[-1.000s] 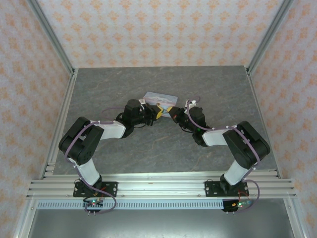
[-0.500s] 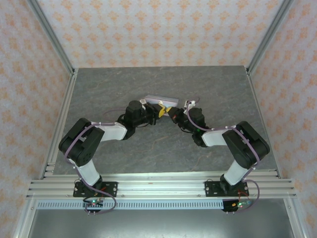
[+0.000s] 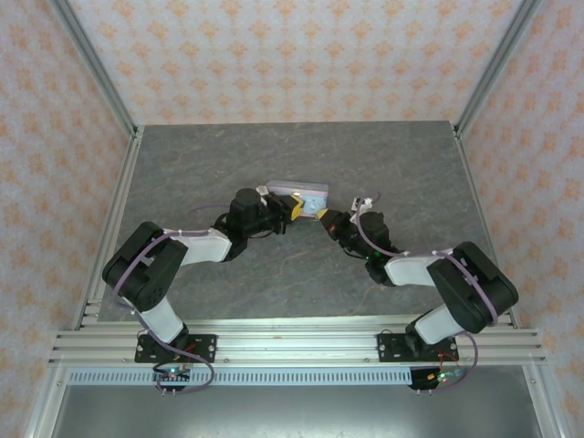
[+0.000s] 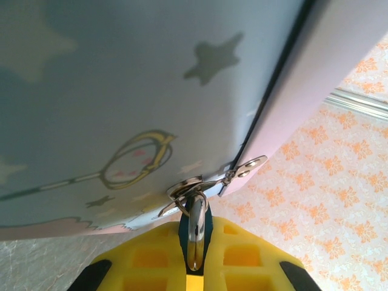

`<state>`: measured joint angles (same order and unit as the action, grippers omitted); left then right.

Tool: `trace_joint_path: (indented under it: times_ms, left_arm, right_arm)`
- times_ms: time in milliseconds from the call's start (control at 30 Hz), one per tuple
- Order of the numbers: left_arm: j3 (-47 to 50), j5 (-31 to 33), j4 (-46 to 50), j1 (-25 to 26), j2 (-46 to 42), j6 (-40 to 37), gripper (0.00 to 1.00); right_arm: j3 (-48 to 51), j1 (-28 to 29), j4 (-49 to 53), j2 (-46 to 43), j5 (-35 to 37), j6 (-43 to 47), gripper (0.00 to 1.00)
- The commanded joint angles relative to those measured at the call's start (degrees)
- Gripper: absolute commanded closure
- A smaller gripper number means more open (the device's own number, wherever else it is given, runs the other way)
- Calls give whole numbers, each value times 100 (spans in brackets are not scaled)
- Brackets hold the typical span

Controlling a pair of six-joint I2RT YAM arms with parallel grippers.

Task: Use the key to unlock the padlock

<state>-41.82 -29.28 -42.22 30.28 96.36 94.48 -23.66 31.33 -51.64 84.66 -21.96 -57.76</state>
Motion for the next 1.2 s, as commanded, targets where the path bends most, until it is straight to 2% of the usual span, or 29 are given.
trace_joint_path:
  times_ms: [0,500,1167]
  left_arm:
    - [45,145,-51,34,-222,-106,100]
    - [105,115,-30,39,-350,-107,100]
    - [104,141,30,35,-363,-149,100]
  right_arm:
    - [-60,-31,33,-201,153,175,100]
    - [-612,-23,-11,79,-108,236,100]
    - [-759,54,-249,459,-217,97,100]
